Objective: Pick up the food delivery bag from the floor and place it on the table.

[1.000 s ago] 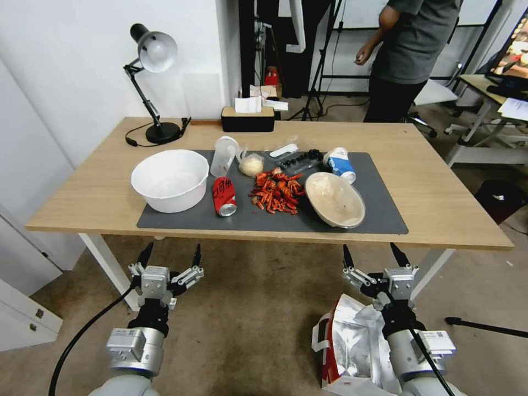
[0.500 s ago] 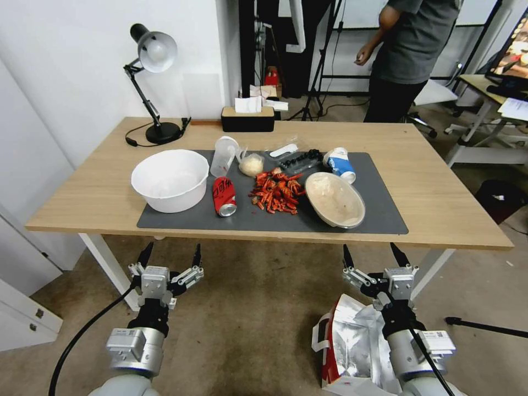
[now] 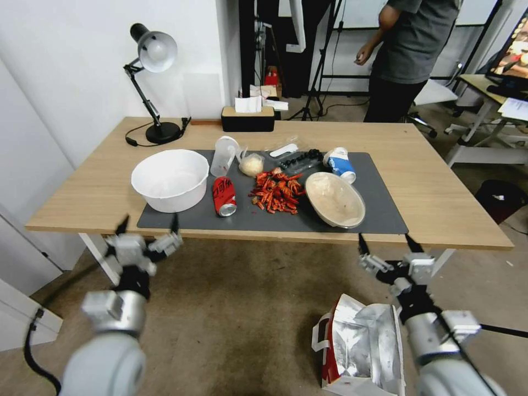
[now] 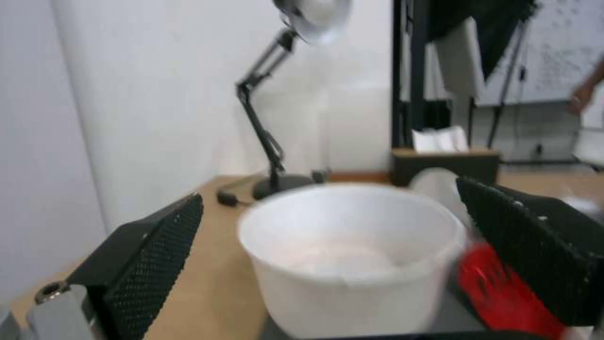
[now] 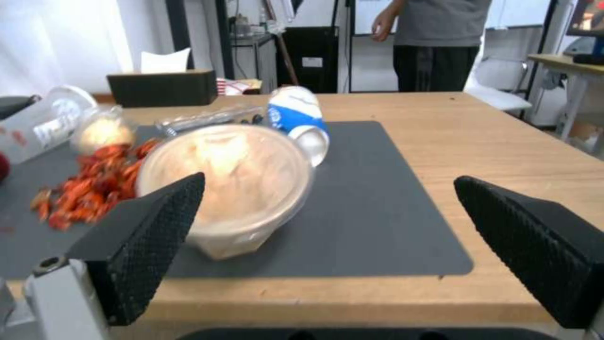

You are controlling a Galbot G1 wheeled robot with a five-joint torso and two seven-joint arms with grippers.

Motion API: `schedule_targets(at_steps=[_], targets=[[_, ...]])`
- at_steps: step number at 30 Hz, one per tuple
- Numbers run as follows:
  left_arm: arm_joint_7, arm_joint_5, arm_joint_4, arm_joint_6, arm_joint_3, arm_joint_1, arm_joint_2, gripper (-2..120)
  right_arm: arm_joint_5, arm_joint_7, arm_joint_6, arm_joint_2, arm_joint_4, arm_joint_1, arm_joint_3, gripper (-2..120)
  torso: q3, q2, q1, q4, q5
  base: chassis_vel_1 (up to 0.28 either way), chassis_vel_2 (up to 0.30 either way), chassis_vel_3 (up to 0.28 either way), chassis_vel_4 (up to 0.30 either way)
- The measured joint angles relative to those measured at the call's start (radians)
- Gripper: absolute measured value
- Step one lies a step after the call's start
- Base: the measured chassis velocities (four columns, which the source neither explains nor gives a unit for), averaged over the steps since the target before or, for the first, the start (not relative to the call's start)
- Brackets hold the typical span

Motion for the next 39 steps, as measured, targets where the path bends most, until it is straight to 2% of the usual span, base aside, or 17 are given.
schedule_targets(at_steps=[2,3,4,11,15,18,23,30,33,39], targets=[[-0.005,-0.018,0.001,-0.006,-0.006,-0.013,0.012,100,0.031,0.009,-0.019,-0.018,0.004,0.011,0.011,100,0.0,0.0,0.0,-0.0004,0.0003,0.0,0.0,0.0,0.0],[0.027,-0.036,-0.003,-0.049,-0.011,0.001,0.011,100,0.09,0.027,-0.05,-0.052,0.011,0.031,0.033,100,0.0,0.0,0.0,0.0001,-0.0003,0.0,0.0,0.0,0.0],[0.042,-0.038,-0.004,-0.065,-0.012,0.021,0.006,100,0.105,0.032,-0.038,-0.058,0.009,0.033,0.041,100,0.0,0.0,0.0,0.0008,-0.0001,0.0,0.0,0.0,0.0],[0.077,-0.024,-0.006,-0.102,-0.015,0.088,-0.022,100,0.13,0.012,0.05,-0.055,-0.016,0.03,0.045,100,0.0,0.0,0.0,0.0003,-0.0002,0.0,0.0,0.0,0.0],[0.087,-0.021,-0.005,-0.117,-0.015,0.112,-0.037,100,0.13,0.002,0.077,-0.051,-0.022,0.022,0.044,100,0.0,0.0,0.0,0.0004,0.0001,0.0,0.0,0.0,0.0],[0.126,-0.008,0.008,-0.171,-0.015,0.148,-0.06,100,0.12,-0.012,0.119,-0.04,-0.031,-0.001,0.043,100,0.0,0.0,0.0,0.0003,0.0,0.0,0.0,0.0,0.0],[0.152,-0.005,0.021,-0.213,-0.009,0.18,-0.083,100,0.095,-0.037,0.182,-0.018,-0.043,-0.036,0.035,100,0.0,0.0,0.0,0.0002,0.0,0.0,0.0,0.0,0.0],[0.166,-0.005,0.028,-0.231,-0.002,0.198,-0.096,100,0.076,-0.053,0.229,-0.005,-0.063,-0.047,0.019,100,0.0,0.0,0.0,0.0003,-0.0001,0.0,0.0,0.0,0.0],[0.18,0.004,0.041,-0.26,0.004,0.221,-0.101,100,0.057,-0.079,0.274,-0.004,-0.094,-0.047,0.001,100,0.0,0.0,0.0,0.0003,-0.0001,0.0,0.0,0.0,0.0],[0.185,0.008,0.049,-0.271,0.004,0.231,-0.104,100,0.04,-0.101,0.296,-0.006,-0.119,-0.047,-0.012,100,0.0,0.0,0.0,0.0003,0.0,0.0,0.0,0.0,0.0]])
